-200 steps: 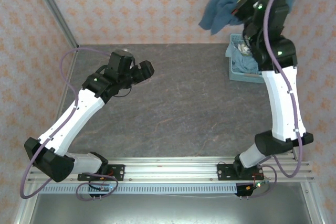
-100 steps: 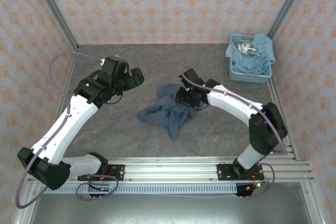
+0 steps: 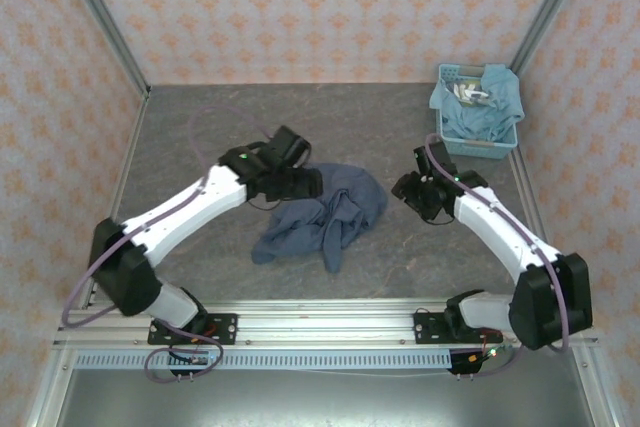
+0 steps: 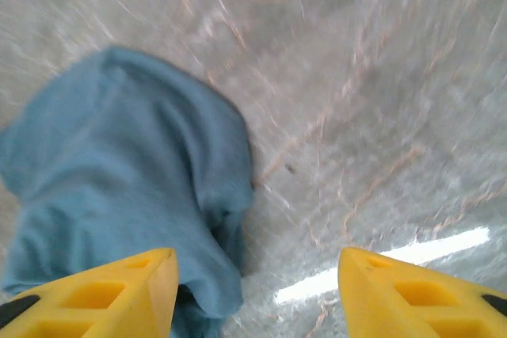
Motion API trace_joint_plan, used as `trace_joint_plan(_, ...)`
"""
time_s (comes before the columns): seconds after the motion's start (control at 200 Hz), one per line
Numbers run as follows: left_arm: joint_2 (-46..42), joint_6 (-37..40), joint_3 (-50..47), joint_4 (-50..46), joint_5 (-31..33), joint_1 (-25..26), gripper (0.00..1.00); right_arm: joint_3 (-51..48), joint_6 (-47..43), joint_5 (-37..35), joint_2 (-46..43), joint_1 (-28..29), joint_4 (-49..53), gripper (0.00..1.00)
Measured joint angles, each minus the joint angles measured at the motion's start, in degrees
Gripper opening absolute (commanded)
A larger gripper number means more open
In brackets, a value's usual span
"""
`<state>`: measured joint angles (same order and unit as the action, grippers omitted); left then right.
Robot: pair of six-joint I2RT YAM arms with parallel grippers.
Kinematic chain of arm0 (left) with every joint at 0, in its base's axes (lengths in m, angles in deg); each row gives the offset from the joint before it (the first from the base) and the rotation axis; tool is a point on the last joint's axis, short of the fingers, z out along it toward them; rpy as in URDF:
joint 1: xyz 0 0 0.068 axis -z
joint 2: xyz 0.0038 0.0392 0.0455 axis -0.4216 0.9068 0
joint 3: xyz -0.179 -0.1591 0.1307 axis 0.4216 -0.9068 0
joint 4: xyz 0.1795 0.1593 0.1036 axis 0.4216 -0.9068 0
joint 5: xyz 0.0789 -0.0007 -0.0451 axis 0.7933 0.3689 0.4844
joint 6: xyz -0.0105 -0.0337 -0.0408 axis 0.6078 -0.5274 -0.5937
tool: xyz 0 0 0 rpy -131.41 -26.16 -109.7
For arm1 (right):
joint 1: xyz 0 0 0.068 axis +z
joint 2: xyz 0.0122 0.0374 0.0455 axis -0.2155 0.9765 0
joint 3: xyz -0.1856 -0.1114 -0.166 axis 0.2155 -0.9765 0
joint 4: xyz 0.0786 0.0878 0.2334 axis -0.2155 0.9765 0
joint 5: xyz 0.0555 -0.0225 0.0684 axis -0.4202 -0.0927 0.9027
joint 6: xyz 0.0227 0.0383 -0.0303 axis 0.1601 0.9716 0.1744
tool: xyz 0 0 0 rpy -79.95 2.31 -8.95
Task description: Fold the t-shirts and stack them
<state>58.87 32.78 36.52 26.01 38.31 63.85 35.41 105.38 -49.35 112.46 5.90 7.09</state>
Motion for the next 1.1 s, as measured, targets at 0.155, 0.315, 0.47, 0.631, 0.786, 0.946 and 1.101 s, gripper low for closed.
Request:
trace_joint_plan(0.155, 9.66, 1.46, 4.59, -1.68, 4.24, 3.82, 0.75, -3.74, 5.33, 6.08, 6.01, 2.56, -6.93, 0.53)
trace_joint_plan(0.315, 12.35, 0.42, 1.86, -2.25, 6.82, -1.18, 0.81, -4.22, 8.92, 8.92, 12.26, 5.64, -12.96, 0.31)
trace_joint_plan(0.47, 12.66, -0.20, -1.31, 0.13, 5.75, -10.45, 0.84, -2.43, 9.90, 7.80, 16.35, 5.97, -13.29, 0.00)
trace_joint_plan(0.631, 19.34, 0.72, 3.54, 3.26, 3.15, -12.09, 0.83, 4.48, 5.35, 3.28, 17.11, 4.98, -7.43, 0.00)
trace_joint_plan(0.786, 30.91, 1.68, 11.28, 5.29, 1.66, -11.21, 0.70, 11.23, -0.63, 0.57, 17.51, 2.19, -3.04, 0.00)
trace_joint_plan(0.946, 34.40, 1.49, 15.61, 4.04, 2.84, -11.32, 0.08, 19.91, -7.26, -1.29, 21.99, 0.59, 2.14, 0.00)
trace_joint_plan(1.101, 34.40, 1.44, 16.15, 4.20, 5.20, -11.32, 0.00, 30.80, -13.03, -3.69, 29.00, -1.36, 7.37, 0.00)
